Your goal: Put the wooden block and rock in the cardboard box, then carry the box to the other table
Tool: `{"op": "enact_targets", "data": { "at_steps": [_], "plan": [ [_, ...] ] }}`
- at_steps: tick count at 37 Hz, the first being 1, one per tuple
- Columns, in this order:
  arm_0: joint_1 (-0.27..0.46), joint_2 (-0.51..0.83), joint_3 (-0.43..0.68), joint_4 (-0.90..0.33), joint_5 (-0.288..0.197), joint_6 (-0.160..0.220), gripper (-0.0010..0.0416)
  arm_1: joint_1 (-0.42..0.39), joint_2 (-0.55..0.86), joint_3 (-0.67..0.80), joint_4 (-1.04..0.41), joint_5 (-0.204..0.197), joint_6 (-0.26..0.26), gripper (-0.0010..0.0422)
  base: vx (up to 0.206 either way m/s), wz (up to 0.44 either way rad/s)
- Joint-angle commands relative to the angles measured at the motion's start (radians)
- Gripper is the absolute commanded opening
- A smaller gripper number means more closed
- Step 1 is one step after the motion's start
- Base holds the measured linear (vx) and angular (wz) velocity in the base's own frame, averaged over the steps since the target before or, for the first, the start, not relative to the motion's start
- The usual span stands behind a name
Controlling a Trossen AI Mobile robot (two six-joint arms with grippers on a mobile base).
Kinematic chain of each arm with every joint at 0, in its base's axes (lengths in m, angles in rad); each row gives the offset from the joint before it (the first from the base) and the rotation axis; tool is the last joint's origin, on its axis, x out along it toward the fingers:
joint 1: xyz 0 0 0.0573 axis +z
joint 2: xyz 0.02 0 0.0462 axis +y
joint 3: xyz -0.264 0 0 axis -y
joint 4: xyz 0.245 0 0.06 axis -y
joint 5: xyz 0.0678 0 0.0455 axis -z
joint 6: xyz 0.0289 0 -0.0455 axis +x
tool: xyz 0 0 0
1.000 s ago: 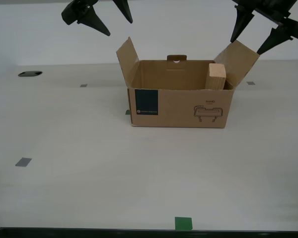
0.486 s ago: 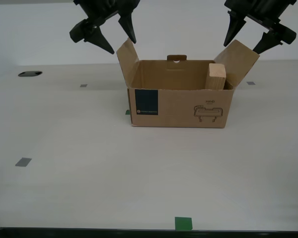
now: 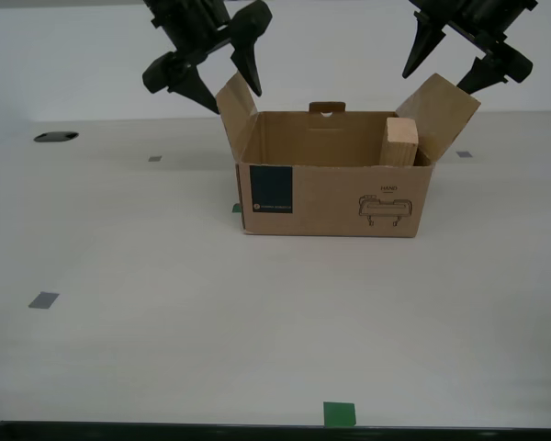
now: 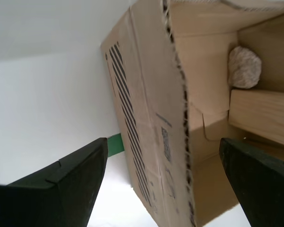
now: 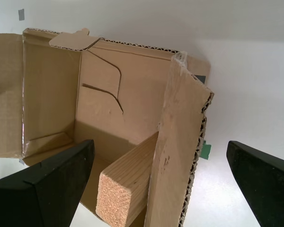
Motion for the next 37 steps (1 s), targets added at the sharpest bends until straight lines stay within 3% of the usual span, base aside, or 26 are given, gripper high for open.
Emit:
{"op": "enact_targets", "data": {
  "at_steps": [1,23,37],
  "plan": [
    [0.004,0.000,0.000,0.006,-0.007,0.003,0.0389,-0.008,0.010,0.000,-0.001,0.003,-0.002,0.0320,0.000,0.000],
    [0.011,0.050,-0.008,0.016,-0.010,0.009,0.0389,-0.010,0.022,0.001,0.015,0.003,-0.003,0.0320,0.000,0.000],
    [0.020,0.050,-0.074,0.102,-0.010,0.009,0.0389,-0.011,0.022,0.000,0.010,0.003,-0.010,0.0320,0.000,0.000]
  ]
}}
